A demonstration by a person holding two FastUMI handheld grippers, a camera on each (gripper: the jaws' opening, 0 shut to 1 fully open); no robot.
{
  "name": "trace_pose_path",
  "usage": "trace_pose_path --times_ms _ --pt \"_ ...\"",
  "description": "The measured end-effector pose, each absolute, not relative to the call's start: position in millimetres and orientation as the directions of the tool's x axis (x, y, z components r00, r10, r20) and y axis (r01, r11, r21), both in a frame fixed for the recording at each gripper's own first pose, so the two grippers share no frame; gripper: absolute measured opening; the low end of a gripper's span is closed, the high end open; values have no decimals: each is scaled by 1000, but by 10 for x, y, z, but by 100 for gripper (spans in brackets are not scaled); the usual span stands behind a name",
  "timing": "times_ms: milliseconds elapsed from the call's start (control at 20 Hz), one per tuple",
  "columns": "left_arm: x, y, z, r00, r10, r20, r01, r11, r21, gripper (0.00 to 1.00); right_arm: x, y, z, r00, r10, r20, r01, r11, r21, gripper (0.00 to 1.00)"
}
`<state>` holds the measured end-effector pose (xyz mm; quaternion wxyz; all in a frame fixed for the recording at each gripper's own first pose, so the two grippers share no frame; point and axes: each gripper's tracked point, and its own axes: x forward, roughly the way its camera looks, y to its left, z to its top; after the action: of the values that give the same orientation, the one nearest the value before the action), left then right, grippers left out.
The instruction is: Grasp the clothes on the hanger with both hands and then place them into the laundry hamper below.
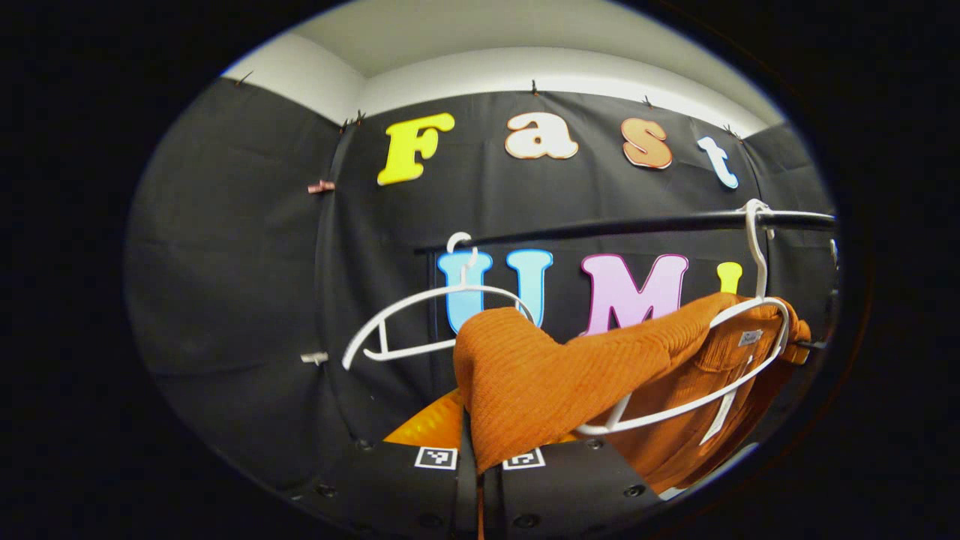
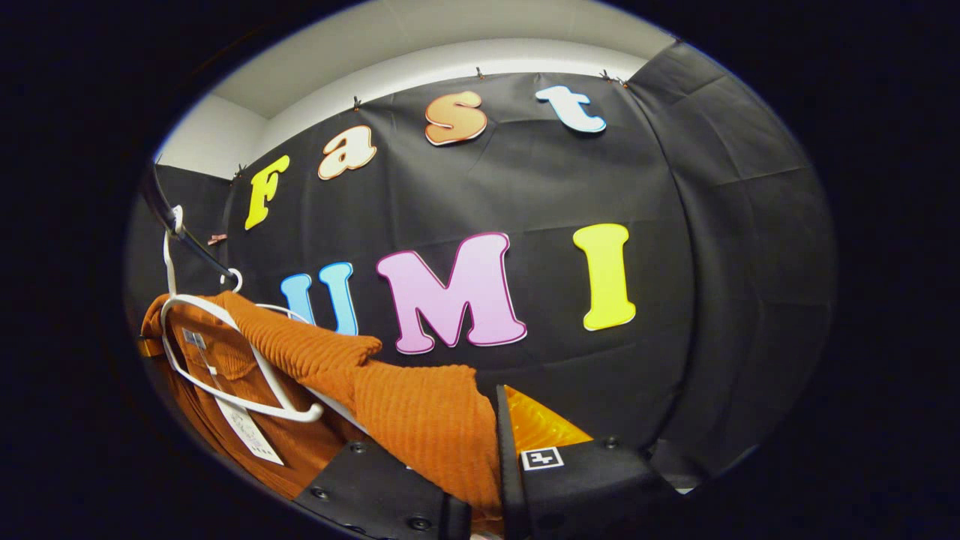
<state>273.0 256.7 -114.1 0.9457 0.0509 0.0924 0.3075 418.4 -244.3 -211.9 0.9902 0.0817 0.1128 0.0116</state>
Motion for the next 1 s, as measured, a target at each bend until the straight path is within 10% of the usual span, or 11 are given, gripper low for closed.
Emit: trace_pose_path --times_ms 450,1000 --pt "2991 2710 -1400 837 480 -263 -531 829 -175 9 4227 -2273 -2338 952 123 -281 -49 966 254 25" --pt "3106 2879 -746 840 519 -157 -512 855 89 9 4432 -2652 -1800 986 17 -165 13 984 179 25"
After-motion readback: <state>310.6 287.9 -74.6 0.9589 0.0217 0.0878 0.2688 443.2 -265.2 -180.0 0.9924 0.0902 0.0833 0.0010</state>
